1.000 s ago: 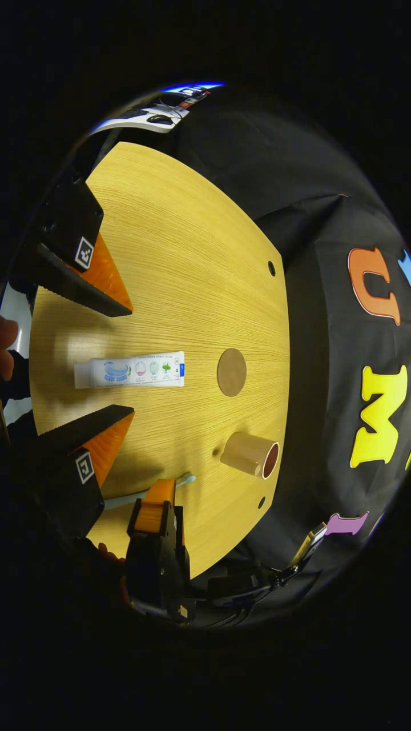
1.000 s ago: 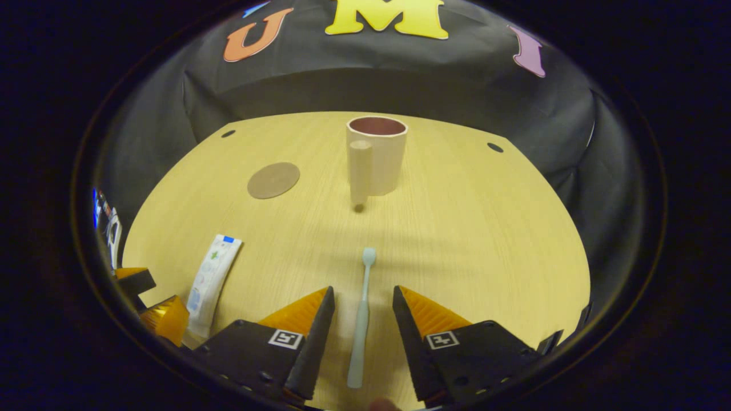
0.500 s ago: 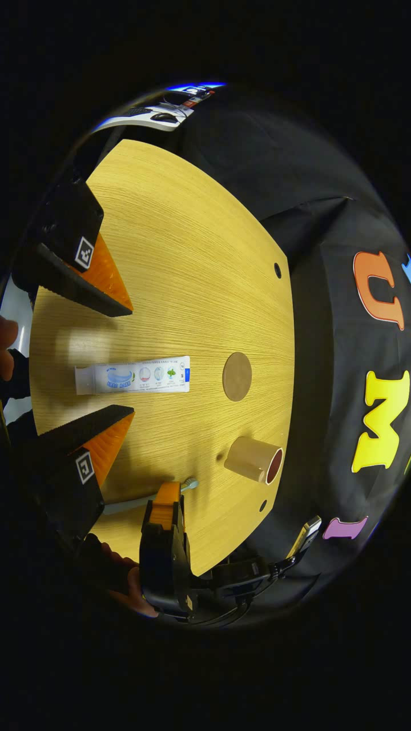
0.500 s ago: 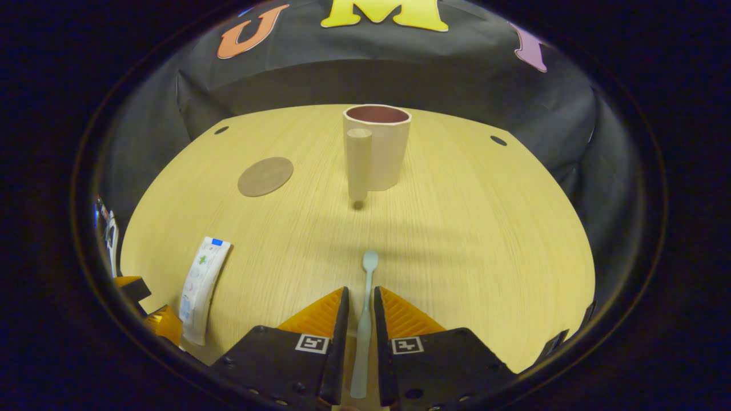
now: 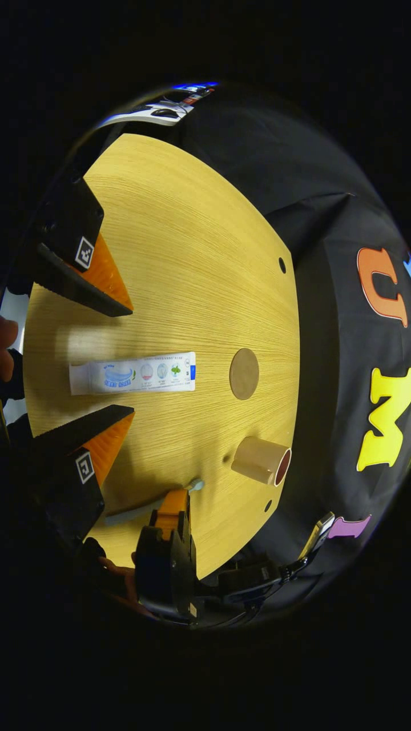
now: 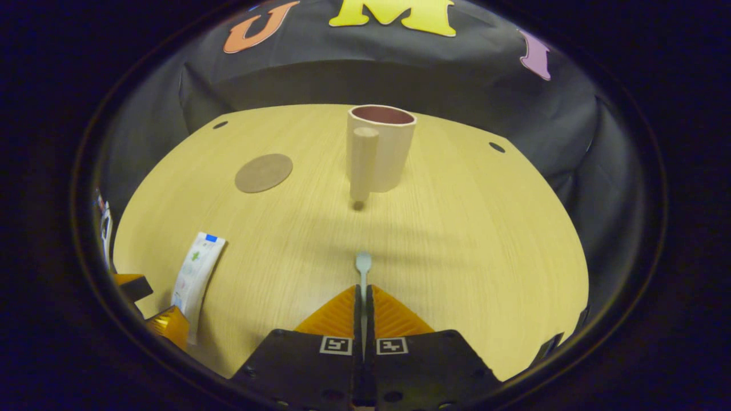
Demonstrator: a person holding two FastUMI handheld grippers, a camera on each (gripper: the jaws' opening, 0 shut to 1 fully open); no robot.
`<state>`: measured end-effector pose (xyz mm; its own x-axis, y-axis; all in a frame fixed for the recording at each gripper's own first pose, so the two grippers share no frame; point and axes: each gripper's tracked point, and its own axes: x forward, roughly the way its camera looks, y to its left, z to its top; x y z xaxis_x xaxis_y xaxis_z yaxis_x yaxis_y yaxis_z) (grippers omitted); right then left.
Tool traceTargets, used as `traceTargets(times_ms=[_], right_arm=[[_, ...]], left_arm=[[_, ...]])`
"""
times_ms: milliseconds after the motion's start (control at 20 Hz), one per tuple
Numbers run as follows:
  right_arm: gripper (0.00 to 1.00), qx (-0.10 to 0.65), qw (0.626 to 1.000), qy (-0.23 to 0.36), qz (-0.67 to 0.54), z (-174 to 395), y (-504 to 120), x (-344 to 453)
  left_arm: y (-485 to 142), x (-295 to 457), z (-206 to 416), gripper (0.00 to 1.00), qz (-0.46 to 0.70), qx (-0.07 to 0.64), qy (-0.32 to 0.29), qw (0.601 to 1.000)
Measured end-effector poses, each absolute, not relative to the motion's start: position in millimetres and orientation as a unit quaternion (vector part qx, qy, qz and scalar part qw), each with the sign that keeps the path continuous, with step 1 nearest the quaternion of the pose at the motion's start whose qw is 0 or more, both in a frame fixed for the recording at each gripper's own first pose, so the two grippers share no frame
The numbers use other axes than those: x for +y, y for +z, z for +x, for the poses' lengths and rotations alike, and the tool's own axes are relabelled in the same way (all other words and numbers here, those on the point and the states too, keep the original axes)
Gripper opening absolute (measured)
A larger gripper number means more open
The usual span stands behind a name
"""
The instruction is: Put the toothbrush and toothpaste on the desktop into the cup, then pick up the cup and place it on the coaster on the desktop.
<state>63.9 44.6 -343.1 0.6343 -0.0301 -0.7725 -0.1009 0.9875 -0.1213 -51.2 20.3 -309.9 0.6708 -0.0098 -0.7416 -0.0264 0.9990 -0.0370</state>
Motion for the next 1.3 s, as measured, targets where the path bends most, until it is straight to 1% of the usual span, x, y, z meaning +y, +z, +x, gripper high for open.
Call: traceTargets(times_ms=[150, 250, 600, 650, 700, 800, 900, 950, 1000, 1050, 1100, 1150, 1200, 1300], right_arm=[[0.01, 0.430, 0.900, 0.026, -0.069, 65, -343, 44], [0.01, 0.432, 0.900, 0.020, -0.051, 65, -341, 41], [0.00, 0.416, 0.908, 0.023, -0.032, 63, -324, 38], [0.00, 0.414, 0.909, 0.024, -0.032, 62, -323, 38], [0.00, 0.411, 0.911, 0.024, -0.033, 62, -320, 37], [0.00, 0.407, 0.912, 0.026, -0.032, 62, -317, 36], [0.00, 0.404, 0.914, 0.027, -0.031, 62, -314, 37], [0.00, 0.401, 0.915, 0.028, -0.030, 62, -313, 36], [0.00, 0.399, 0.916, 0.029, -0.028, 62, -311, 37], [0.00, 0.399, 0.916, 0.030, -0.028, 62, -311, 36], [0.01, 0.399, 0.916, 0.031, -0.026, 61, -310, 37], [0.01, 0.397, 0.917, 0.031, -0.025, 61, -310, 37], [0.00, 0.397, 0.917, 0.032, -0.024, 60, -308, 37], [0.01, 0.391, 0.919, 0.033, -0.021, 58, -304, 37]], left_arm=[[-316, 17, -50, 0.99, -0.021, 0.407, 0.004, 0.913], [-319, 15, -49, 0.99, -0.019, 0.410, 0.004, 0.912], [-332, 10, -49, 0.99, -0.018, 0.423, 0.001, 0.906], [-332, 9, -48, 1.00, -0.018, 0.422, 0.003, 0.906], [-332, 11, -47, 0.93, -0.018, 0.420, 0.006, 0.907], [-333, 11, -46, 0.88, -0.021, 0.414, 0.009, 0.910], [-334, 12, -45, 0.82, -0.016, 0.409, 0.013, 0.912], [-335, 11, -44, 0.76, -0.013, 0.407, 0.013, 0.913], [-336, 11, -45, 0.72, -0.011, 0.406, 0.013, 0.914], [-337, 10, -46, 0.65, -0.010, 0.406, 0.012, 0.914], [-337, 10, -45, 0.63, -0.008, 0.401, 0.010, 0.916], [-337, 9, -45, 0.67, -0.006, 0.399, 0.008, 0.917], [-338, 7, -44, 0.58, -0.005, 0.397, 0.005, 0.918], [-336, 7, -43, 0.51, -0.003, 0.395, 0.003, 0.919]])
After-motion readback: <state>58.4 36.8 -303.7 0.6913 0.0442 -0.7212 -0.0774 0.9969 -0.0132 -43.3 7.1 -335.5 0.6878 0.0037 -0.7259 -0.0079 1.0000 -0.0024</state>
